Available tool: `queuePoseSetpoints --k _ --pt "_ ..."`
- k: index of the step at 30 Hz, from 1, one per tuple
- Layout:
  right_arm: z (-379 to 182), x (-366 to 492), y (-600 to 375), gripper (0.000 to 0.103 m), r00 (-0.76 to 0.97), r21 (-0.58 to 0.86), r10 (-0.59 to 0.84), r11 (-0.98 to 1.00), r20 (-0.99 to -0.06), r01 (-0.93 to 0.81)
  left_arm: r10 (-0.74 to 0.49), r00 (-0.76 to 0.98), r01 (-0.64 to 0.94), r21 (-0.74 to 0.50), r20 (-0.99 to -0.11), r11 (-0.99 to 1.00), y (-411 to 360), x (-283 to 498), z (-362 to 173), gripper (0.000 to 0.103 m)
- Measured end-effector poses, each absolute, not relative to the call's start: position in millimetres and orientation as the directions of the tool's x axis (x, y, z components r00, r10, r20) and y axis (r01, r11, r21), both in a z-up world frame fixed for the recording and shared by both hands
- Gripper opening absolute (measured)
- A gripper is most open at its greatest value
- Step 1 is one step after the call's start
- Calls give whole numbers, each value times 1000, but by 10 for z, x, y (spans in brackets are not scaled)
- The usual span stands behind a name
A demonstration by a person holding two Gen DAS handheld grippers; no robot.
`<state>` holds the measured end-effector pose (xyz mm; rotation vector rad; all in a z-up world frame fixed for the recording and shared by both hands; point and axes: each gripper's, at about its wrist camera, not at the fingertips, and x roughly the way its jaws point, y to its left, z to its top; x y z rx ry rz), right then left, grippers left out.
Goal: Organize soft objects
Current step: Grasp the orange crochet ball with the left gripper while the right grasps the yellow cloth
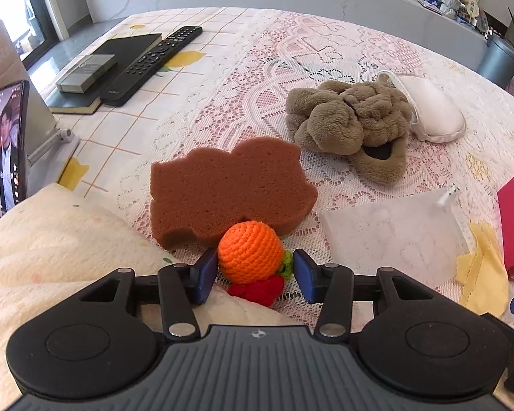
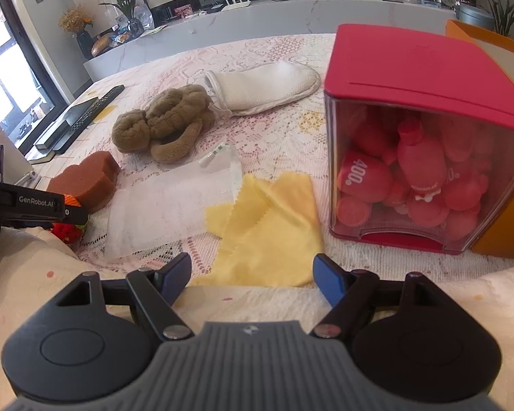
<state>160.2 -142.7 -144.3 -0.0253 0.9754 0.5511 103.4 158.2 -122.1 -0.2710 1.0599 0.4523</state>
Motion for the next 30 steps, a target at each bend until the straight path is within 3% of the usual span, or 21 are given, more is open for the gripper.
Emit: queuePoseSetpoints --k 7,12,21,28,30 --pt "-1453 1612 -1406 77 443 206 420 867 -792 -454 177 373 -480 -26 -911 877 1628 1076 -1301 52" --pt "-1526 1697 -1408 78 462 186 372 898 -805 -399 170 436 -462 -57 -883 885 1580 984 -1245 51" --pt "-1635 1684 -1158 83 506 49 314 882 -803 -469 50 535 -270 -115 -843 956 1249 940 -1235 51" --pt "-1623 1608 -1094 58 534 -7 314 858 -785 -514 5 560 -248 -161 -828 955 1231 928 -1249 50" --pt "-1613 1620 -1116 41 547 -9 302 869 -781 -494 -4 568 -245 -173 -823 954 1240 921 -1246 51"
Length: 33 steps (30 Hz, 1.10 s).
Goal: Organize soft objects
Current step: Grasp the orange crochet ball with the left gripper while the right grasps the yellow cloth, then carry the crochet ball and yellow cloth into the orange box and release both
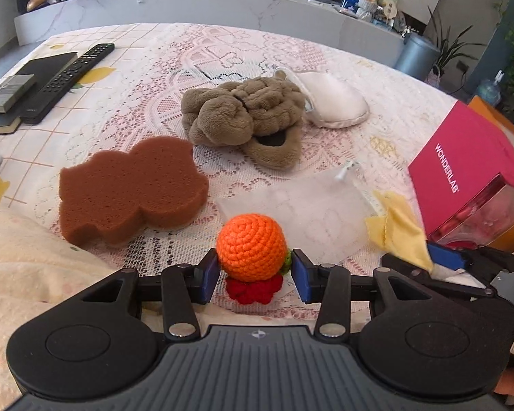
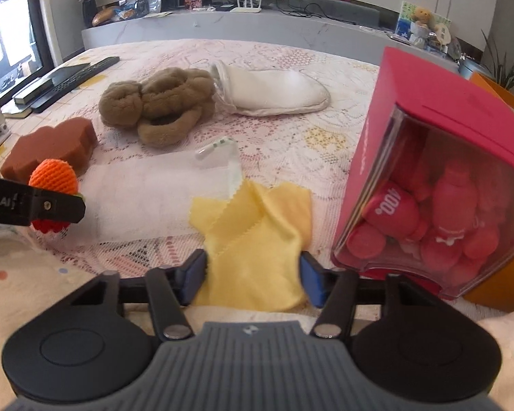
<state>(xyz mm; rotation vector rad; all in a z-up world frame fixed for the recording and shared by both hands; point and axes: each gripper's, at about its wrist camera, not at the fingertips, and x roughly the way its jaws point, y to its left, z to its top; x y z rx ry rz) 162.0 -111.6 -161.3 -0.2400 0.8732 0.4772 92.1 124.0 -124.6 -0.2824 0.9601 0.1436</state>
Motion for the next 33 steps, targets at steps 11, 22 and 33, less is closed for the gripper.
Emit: queuePoseSetpoints --k 11,22,33 --pt "-1413 1538 -1290 3 573 79 376 876 -728 -475 15 607 -233 -159 -795 959 1199 867 -1188 51" --pt "-736 1192 -1711 3 670 165 483 861 -564 -482 -32 710 -155 -200 -703 967 918 703 -807 50" --pt "-263 1219 -2624 3 804 227 400 916 -440 -332 -253 796 172 -194 -550 966 -143 1035 -61 50"
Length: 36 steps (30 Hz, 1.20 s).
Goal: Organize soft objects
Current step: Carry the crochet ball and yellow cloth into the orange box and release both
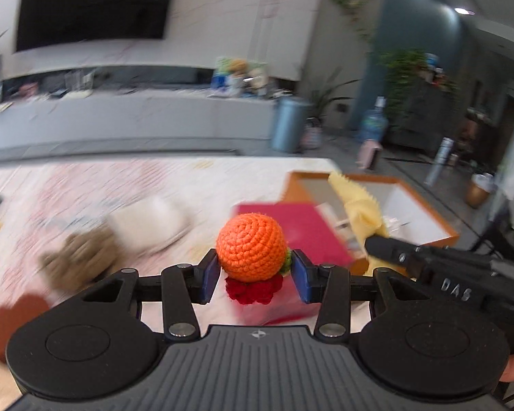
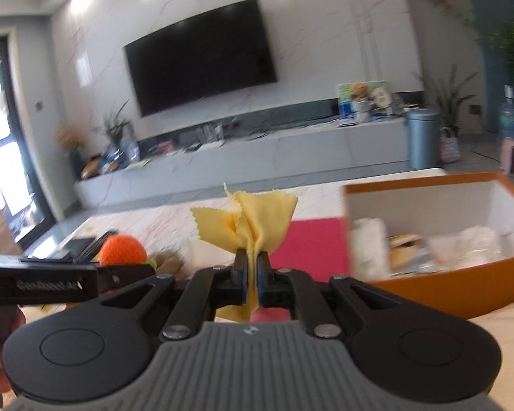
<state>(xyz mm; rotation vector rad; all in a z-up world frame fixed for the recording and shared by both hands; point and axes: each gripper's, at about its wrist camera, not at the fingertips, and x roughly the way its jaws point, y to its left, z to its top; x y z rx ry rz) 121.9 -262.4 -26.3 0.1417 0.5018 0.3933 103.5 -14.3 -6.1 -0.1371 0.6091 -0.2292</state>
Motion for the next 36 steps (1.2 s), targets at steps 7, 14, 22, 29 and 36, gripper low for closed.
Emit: queuePoseSetpoints --k 7,14,22,29,36 --pt "-91 1427 -3476 3 850 198 281 957 -446 -213 -416 734 343 -236 -537 909 -905 1511 29 50" --pt "0 1812 -4125 4 868 143 156 985 -471 -99 -482 654 436 -229 -583 870 -1433 1955 -63 50" --pt "-342 2582 -4586 4 740 95 88 995 -667 -33 -486 562 449 -247 -669 859 -1742 2433 -329 50" --pt "-604 2908 -4654 6 673 6 53 997 -738 -72 -479 497 449 -257 -724 856 -1961 2830 -581 50" --pt "-739 2995 -4562 37 654 -76 21 990 -757 -119 -463 449 414 -281 -764 866 -2052 3075 -784 51"
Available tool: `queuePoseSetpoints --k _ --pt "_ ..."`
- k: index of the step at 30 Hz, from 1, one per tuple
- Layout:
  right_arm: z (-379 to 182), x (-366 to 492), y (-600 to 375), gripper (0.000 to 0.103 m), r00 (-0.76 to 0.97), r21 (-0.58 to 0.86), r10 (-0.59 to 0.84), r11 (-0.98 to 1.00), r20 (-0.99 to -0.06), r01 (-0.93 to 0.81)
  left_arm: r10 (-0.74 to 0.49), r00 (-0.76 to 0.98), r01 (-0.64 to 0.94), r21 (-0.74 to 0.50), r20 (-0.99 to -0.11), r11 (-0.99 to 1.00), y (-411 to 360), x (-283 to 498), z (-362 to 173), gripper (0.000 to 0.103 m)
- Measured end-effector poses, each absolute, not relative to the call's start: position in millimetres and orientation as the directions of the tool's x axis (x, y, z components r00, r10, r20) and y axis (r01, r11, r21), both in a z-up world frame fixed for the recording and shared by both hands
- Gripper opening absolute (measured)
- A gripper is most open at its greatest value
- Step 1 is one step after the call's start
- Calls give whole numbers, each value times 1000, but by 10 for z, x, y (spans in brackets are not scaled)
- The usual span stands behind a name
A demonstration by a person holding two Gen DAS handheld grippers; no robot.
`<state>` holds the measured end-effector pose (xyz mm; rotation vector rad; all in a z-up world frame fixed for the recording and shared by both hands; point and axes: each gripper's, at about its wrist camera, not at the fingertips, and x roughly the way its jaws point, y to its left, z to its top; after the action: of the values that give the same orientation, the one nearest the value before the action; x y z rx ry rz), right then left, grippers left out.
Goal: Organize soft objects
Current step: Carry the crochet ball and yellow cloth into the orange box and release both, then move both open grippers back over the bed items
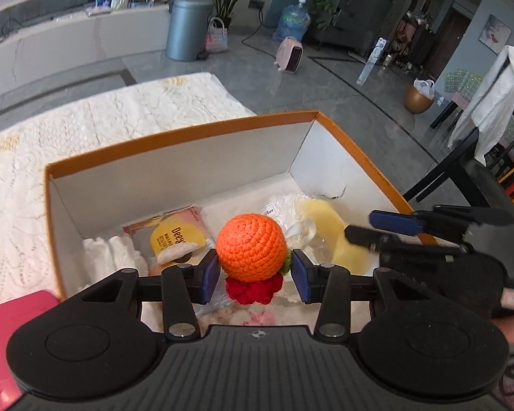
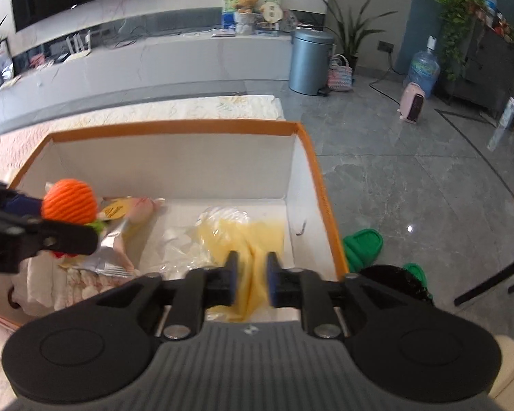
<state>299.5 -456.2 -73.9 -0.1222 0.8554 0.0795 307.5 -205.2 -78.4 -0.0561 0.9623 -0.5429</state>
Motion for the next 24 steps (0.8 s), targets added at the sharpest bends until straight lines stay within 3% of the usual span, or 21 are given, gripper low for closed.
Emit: queuePoseSetpoints --k 6,17,21,24 --pt "-728 2948 -4505 47 664 -74 37 988 -747 -139 -438 435 388 -276 -787 880 -2168 3281 -894 51" --pt "-694 2860 -4406 50 669 -59 47 989 -741 -135 -448 433 354 -309 -782 883 -2071 3191 -851 58" --pt "-640 2757 -4317 52 677 -46 63 989 -734 -142 -455 473 349 -313 -755 883 -1952 3027 -718 58" --pt "-561 2622 -4254 61 697 -32 79 989 -713 -145 -463 544 371 -294 -700 881 -1842 2783 -564 58"
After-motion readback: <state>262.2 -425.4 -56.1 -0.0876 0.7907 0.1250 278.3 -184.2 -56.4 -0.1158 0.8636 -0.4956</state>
